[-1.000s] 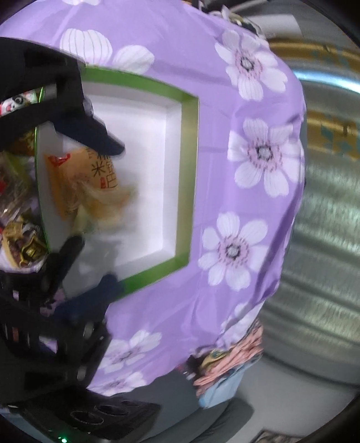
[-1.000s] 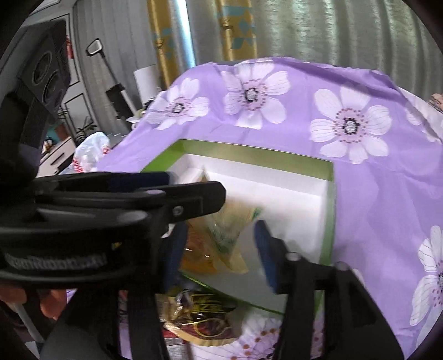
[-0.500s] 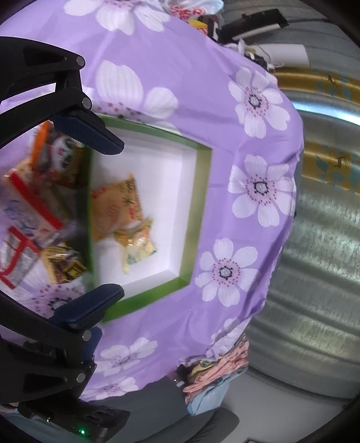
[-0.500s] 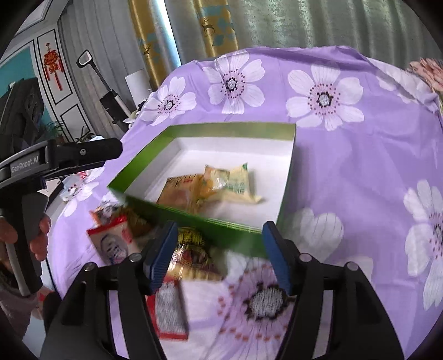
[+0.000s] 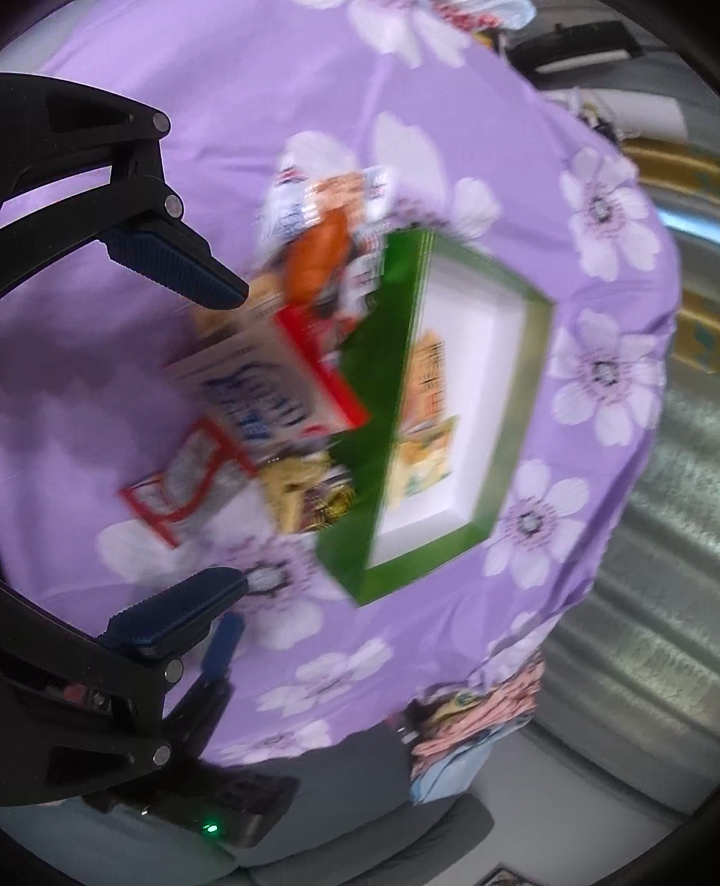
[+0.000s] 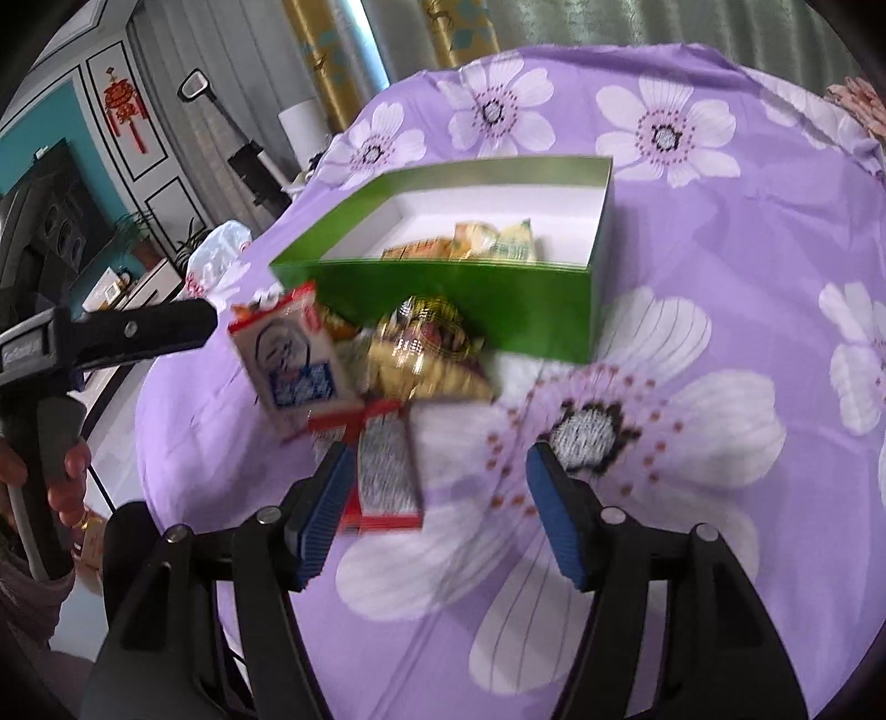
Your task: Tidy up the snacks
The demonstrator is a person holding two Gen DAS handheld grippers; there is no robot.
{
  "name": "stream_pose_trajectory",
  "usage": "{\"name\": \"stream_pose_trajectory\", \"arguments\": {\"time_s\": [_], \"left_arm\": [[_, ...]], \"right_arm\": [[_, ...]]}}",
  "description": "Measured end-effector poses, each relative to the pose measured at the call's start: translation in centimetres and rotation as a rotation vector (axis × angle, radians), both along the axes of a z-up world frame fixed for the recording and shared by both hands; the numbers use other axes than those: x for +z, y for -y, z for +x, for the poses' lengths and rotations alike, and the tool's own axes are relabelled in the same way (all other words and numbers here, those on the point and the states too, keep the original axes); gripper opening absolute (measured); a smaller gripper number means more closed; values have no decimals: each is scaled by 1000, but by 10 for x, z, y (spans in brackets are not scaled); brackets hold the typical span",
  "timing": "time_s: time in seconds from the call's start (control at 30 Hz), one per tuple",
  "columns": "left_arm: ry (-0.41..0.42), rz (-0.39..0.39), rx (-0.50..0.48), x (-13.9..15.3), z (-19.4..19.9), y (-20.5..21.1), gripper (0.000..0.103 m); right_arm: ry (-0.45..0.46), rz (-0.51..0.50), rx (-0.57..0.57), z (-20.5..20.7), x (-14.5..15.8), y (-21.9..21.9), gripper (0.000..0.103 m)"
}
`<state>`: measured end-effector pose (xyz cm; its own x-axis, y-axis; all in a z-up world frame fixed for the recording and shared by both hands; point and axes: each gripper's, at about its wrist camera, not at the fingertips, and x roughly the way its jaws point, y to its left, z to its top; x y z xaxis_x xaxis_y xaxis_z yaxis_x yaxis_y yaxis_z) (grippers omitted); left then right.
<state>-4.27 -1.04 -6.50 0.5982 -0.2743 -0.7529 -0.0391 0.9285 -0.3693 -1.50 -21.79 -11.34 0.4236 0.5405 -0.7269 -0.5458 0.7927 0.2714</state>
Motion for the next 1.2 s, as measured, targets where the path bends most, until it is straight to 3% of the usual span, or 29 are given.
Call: {"name": "stream_pose_trajectory", "arguments": {"time_s": [0.4,0.9,1.03,1.17,1.2], "left_arm": [[-103,-116,-59,-35,-12,22,94],[-135,-166,-90,-54,8,38,94],[-151,-173,-90,-59,14,39,79],[-152,-177,-90,-61,16,38,73],[-152,-178,-87,-62,16,37,66]], "right_arm": [[-40,-12,77,-17,-21,-17,64],[-52,7,131,-5,-32,-31,65],[-54,15,146,0,-34,-37,66],[-54,21,164,0,-36,-45,66],[-52,18,167,0,-36,-46,66]]}}
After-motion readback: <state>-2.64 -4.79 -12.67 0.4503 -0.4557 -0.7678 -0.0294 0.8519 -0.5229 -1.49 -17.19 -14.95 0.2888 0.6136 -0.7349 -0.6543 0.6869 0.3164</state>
